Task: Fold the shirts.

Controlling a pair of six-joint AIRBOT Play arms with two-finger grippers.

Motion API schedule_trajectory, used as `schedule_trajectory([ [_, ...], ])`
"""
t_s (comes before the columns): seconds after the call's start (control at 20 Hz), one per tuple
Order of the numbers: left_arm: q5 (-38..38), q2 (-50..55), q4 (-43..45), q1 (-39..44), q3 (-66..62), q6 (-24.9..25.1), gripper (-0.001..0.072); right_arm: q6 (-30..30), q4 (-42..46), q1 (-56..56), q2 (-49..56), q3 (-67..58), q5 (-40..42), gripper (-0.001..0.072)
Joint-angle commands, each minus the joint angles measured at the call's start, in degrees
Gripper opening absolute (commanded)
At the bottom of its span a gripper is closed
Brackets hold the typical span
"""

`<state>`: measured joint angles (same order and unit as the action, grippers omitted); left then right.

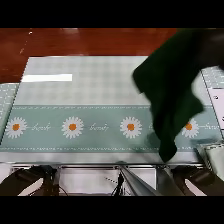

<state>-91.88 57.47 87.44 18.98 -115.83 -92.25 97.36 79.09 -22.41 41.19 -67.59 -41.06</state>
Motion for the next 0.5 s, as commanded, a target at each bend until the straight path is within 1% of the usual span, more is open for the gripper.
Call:
schedule_trajectory([
  [0.0,-2.29,-0.66,1.25,-0.04,2.25,0.00,0.0583,-2.56,-4.11,-16.20,13.49,-0.02,-5.77,0.0023],
  [0.15,-2.27,-0.26,2.56,-0.04,5.14,0.00,0.0583,-2.49,-3.98,-28.39,26.40,-0.02,1.70,0.0025],
  [0.2,-2.27,-0.26,2.67,-0.04,6.56,0.00,0.0584,-2.49,-3.98,-30.29,29.51,-0.02,3.30,0.0098],
  [0.25,-2.29,-0.26,2.67,-0.04,8.00,0.00,0.0584,-2.49,-3.96,-30.97,31.85,-0.02,4.17,0.0369],
  [0.3,-2.27,-0.26,2.62,-0.04,9.77,0.00,0.0584,-2.49,-3.91,-30.64,32.70,-0.02,4.15,0.0531],
  [0.4,-2.29,-0.33,2.62,-0.04,14.01,0.04,0.0600,-2.49,-1.81,-27.36,30.71,-0.28,2.38,0.0543],
  [0.45,-2.27,-0.37,2.62,-0.04,16.50,0.02,0.0665,-2.47,1.03,-24.63,28.20,-0.52,0.24,0.0543],
])
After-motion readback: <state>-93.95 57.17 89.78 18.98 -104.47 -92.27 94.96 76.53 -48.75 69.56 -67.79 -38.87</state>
